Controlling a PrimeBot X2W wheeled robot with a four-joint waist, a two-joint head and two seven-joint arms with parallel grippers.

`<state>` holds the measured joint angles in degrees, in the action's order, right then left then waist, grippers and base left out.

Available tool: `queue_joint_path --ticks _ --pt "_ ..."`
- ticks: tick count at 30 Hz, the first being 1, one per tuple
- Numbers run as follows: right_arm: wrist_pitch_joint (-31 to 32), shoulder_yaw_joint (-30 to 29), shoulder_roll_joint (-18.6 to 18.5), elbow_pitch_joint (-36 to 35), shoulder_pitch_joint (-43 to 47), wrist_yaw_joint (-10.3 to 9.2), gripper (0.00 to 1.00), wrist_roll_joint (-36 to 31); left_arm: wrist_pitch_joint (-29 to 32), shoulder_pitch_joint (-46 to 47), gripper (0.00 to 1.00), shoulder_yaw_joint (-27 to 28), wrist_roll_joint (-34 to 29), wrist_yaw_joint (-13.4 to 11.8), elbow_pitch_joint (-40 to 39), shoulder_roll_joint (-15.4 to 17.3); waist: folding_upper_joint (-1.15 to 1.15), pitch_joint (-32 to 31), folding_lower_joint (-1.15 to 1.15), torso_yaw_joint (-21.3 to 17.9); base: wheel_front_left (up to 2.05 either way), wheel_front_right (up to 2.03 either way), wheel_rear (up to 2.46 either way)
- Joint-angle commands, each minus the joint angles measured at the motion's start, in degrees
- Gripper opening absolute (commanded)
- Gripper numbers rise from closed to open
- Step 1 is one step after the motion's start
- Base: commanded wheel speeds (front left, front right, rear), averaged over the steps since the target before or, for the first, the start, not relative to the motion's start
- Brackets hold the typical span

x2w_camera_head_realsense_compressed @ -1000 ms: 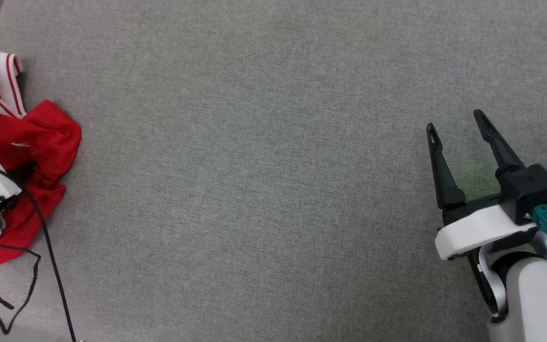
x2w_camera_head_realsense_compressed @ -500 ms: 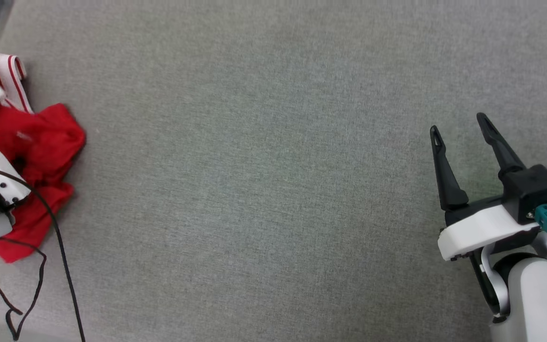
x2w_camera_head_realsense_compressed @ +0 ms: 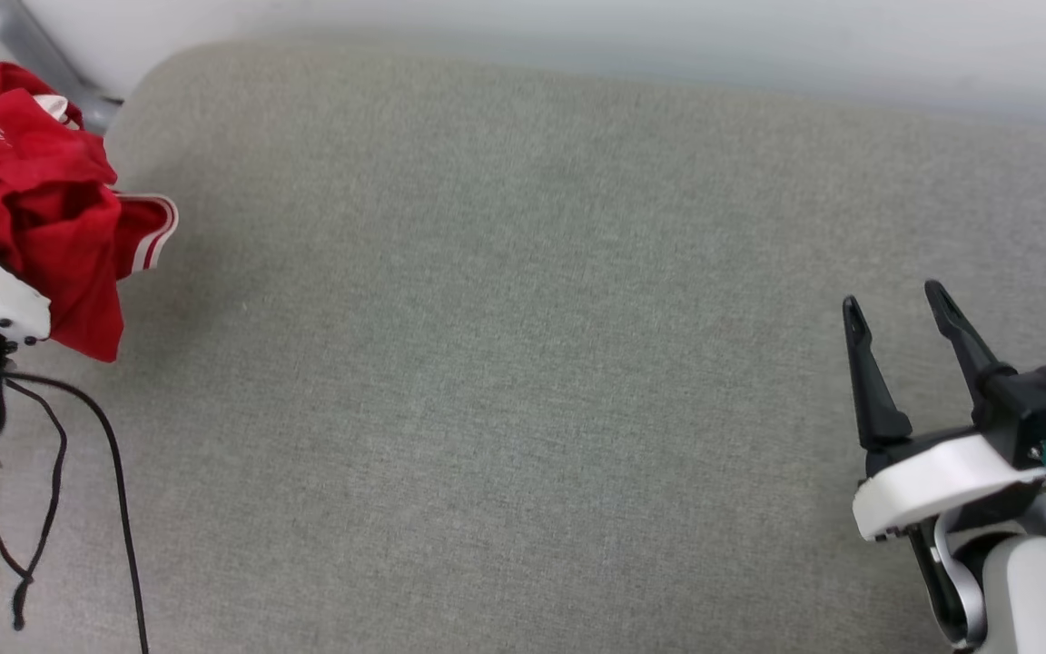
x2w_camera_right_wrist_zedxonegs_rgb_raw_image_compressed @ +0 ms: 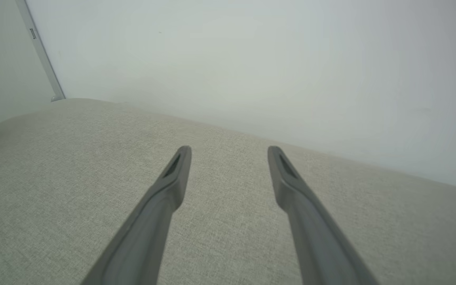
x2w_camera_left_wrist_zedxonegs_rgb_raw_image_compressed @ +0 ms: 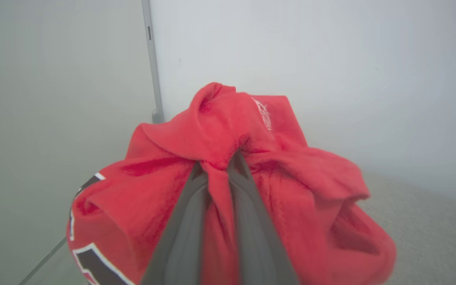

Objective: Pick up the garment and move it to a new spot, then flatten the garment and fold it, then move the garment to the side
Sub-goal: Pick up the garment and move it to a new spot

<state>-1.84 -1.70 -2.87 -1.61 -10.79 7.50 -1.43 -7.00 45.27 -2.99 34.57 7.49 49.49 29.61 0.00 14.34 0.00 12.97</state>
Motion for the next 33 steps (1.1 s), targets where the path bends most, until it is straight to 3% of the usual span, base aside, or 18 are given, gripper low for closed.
queue_joint_path --ticks 1,8,20,28,33 --pt "-0.59 -0.75 -0.02 0.28 1.61 -0.02 1.0 0.86 -3.04 -1.43 0.0 -0.48 -0.69 -0.01 -1.25 -0.7 0.0 -2.68 0.0 -0.83 0.0 0.0 0.0" --pt "-0.58 -2.95 -0.01 0.4 5.27 -0.02 1.0 1.81 -7.4 -5.56 0.0 -1.56 -2.95 -1.52 -8.39 -3.05 0.0 -6.5 0.0 -3.12 0.0 0.0 0.0" --pt "-0.2 -3.55 0.01 -0.92 8.13 -0.02 1.0 3.03 -7.67 -15.69 0.0 -4.19 -5.48 -4.47 -27.99 -6.69 0.0 -8.2 0.0 -11.34 0.0 0.0 0.0" --pt "0.3 -3.95 0.01 -1.93 7.34 -0.02 1.0 3.05 -5.68 -21.09 0.0 -11.96 -8.44 -4.79 -41.77 -11.03 0.0 -5.75 0.0 -16.58 0.0 0.0 0.0" --pt "0.34 -3.76 0.03 -3.11 6.5 -0.02 1.0 3.24 -3.83 -24.8 0.0 -19.29 -9.27 -2.99 -46.81 -13.91 0.0 -2.74 0.0 -19.18 0.0 0.0 0.0"
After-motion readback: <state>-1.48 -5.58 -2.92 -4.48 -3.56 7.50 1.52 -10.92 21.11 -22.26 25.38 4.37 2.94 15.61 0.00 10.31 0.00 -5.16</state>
